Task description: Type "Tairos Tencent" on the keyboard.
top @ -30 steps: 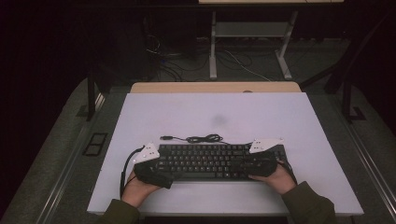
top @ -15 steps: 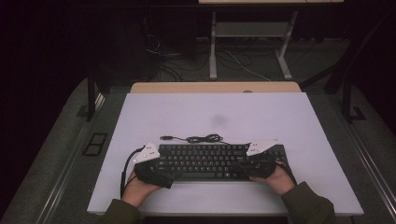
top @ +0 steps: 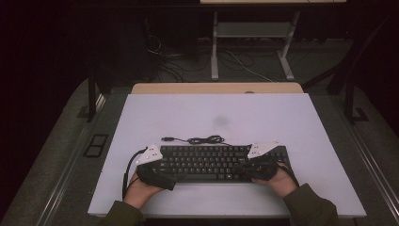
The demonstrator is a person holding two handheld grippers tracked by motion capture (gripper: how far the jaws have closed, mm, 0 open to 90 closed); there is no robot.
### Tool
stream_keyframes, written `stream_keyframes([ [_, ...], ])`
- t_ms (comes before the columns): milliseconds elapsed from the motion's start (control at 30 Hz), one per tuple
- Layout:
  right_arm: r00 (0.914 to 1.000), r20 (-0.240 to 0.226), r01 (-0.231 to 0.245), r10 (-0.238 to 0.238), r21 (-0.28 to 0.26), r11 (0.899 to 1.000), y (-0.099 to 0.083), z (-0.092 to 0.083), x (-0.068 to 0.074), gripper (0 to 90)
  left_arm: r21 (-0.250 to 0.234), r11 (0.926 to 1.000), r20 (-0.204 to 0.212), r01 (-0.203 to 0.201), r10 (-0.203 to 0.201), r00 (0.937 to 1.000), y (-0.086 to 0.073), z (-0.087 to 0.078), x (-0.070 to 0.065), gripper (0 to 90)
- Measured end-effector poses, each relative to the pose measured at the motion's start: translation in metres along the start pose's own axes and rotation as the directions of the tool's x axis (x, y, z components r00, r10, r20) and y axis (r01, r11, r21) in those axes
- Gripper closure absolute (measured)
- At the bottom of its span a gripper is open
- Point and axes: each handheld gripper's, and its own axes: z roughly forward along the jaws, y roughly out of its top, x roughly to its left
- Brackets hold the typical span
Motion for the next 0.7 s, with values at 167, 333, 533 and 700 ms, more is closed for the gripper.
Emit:
stream_keyframes([
  [167,1.0000,0.000,0.000,0.000,0.000,1.000,0.000,0.000,0.000,89.4,0.005,1.0000,-0.006,-0.002,0.002,1.0000,0.001,0.001,0.000,0.0],
  [333,1.0000,-0.001,-0.005,0.005,0.001,1.000,0.000,0.000,0.000,89.4,0.010,0.9999,-0.010,-0.011,0.011,0.9999,0.004,0.003,-0.001,0.0],
  [533,1.0000,0.000,-0.002,0.002,0.001,1.000,0.000,0.000,-0.001,89.4,0.006,1.0000,-0.016,-0.008,0.008,0.9998,0.010,0.005,0.001,0.0],
  [700,1.0000,-0.002,-0.001,0.001,0.001,1.000,0.000,0.000,-0.001,89.4,0.018,0.9998,-0.021,-0.012,0.012,0.9997,0.014,0.007,0.003,0.6],
])
